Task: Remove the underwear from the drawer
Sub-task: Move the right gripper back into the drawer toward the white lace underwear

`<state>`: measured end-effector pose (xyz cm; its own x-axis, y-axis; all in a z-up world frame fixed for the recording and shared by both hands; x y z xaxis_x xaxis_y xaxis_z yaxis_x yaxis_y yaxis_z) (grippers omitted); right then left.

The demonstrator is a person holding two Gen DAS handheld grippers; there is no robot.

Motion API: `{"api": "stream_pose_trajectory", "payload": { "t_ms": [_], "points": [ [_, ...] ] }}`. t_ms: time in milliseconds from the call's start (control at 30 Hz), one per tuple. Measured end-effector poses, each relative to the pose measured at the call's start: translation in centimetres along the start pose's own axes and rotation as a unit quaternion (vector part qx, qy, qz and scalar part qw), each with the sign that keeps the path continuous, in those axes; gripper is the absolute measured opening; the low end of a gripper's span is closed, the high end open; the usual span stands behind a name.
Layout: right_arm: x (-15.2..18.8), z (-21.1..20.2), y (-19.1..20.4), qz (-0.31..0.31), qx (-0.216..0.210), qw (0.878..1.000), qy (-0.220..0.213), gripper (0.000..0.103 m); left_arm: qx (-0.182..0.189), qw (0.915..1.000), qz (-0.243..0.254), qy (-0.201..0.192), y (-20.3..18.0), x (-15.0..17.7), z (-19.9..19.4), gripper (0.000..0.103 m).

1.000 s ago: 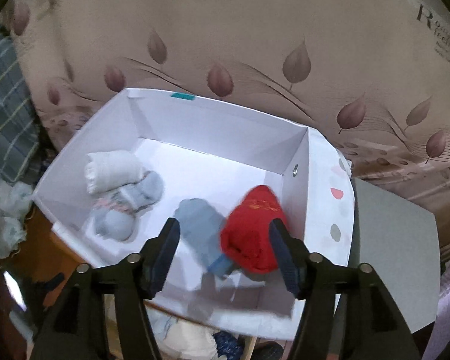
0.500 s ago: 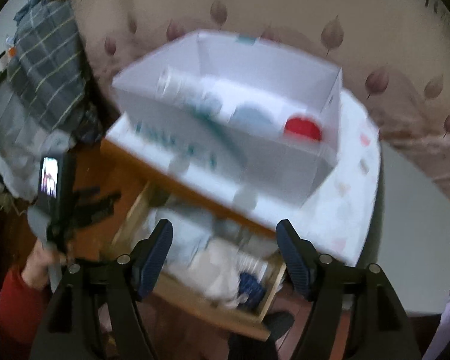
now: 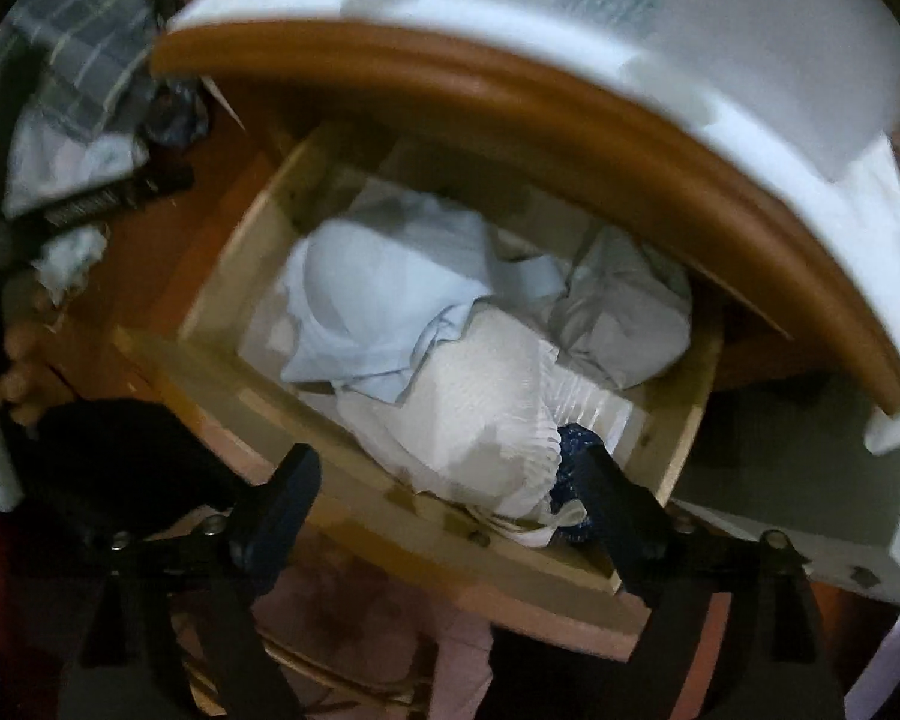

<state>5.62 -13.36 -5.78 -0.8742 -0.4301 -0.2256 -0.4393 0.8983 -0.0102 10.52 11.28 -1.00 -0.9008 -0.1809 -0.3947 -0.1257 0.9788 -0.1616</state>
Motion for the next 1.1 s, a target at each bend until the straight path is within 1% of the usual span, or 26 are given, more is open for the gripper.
{"api": "stream_pose_trajectory", "payload": {
  "t_ms": [100,267,500,600,767,900,1100],
  "points": [
    [-0.5,2.3,-0.1,-0.013,0.004,1.0,0.019,0.091,0.002,1.0,0.002,-0.001,-0.2,0.0,0.0,0.055],
    [-1.1,5.0,-0.8,-0.018,0.006,0.999,0.044,0.099,0.003,1.0,0.002,0.001,-0.4,0.0,0.0,0.055],
    [-1.2,8.9,-0.9,-0.028,-0.003,0.996,0.09,0.101,0.007,0.9999,-0.002,0.014,-0.6,0.2,0.3,0.055],
    [-1.5,10.1,-1.0,-0.024,-0.01,0.995,0.1,0.101,0.008,0.9998,-0.003,0.016,-0.7,0.2,0.4,0.055],
    [-2.4,12.0,-0.5,-0.034,-0.013,0.992,0.117,0.101,0.008,0.9998,0.002,0.019,-0.9,0.5,0.6,0.055],
    [-3.5,13.0,-0.2,-0.032,-0.011,0.991,0.128,0.102,0.004,0.9997,0.01,0.022,-1.1,0.6,0.8,0.055],
    [-3.9,13.5,0.2,-0.036,-0.004,0.988,0.151,0.103,-0.001,0.9996,0.014,0.023,-1.1,0.9,1.0,0.055]
  ]
}}
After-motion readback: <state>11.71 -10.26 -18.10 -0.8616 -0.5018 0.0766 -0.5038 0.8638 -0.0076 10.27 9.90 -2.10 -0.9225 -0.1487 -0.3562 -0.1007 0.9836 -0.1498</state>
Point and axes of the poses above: each gripper's, at about its wrist camera, not at the fingertips, and z roughly the way its jaws point, y to its left, x to its underside, the point moved 6 cm from there along z, roughly the way its jaws point, and after that the axes turned 11 degrees about -z, right-handed, at the moved point
